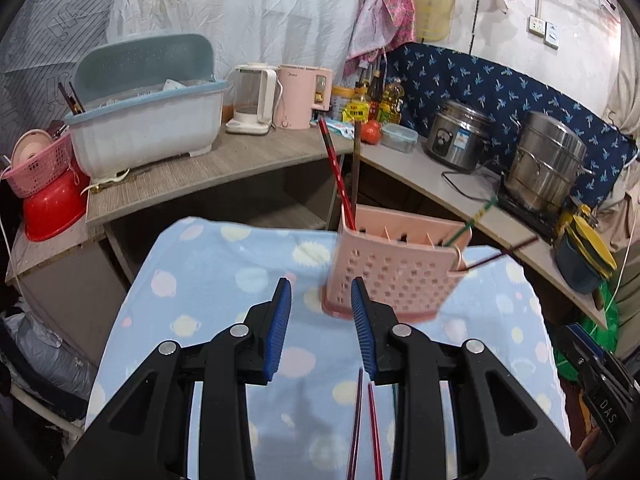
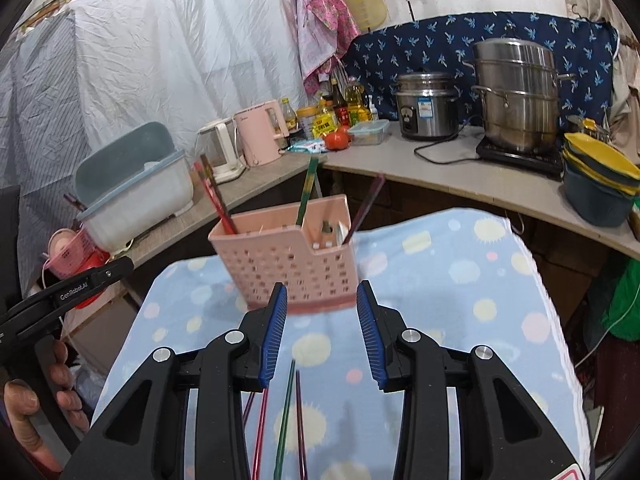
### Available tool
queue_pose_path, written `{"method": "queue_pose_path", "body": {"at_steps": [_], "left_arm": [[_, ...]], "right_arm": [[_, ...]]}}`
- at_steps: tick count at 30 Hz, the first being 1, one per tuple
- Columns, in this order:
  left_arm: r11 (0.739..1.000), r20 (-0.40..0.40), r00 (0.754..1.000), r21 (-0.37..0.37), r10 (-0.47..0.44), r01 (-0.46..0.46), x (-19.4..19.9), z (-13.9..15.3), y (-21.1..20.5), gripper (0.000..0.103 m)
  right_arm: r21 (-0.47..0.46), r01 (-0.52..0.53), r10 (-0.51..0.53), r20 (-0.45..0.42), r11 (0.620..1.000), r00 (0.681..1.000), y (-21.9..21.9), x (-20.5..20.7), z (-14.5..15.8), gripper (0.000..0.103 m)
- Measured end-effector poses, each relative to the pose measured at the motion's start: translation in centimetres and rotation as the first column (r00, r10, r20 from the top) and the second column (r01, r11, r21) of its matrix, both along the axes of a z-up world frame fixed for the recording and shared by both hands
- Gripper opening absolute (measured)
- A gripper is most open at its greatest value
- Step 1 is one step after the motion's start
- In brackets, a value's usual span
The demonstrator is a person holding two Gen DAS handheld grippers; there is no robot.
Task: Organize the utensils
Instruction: 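Move both open tools back from the holder to the remaining chopsticks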
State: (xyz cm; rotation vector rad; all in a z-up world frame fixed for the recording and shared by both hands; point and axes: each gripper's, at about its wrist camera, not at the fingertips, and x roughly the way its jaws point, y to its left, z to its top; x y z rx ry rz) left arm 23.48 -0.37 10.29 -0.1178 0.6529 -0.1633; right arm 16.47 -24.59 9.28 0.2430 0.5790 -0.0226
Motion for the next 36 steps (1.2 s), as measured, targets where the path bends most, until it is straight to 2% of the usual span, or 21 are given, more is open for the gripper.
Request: {"method": "queue_pose_path", "body": {"at_steps": [8,20,36], "left_arm": [[1.0,-0.087,0.996,-0.019,-0.019,0.018,-4.7,-3.8,0.3,0.03],[0.999,-0.221,0.975,0.025,-0.022,0.028,-9.7,-10.3,0.6,0.03],[0.993,-0.308,0.948,0.066,-0.078,0.103,-13.5,-14.7,-0.9,0.03]], "right_arm": [[0.001,-0.011,0.012,-0.09,1.0,0.996,1.0,-4.6,-3.9,0.036],[-0.042,-0.036,0.025,-0.227,0.998,0.974,2.6,-9.6,-10.2,0.036],[-0.019,-0.112,0.1,-0.329,0.994,0.939,5.7,-11.8,-14.3,0.036]]}}
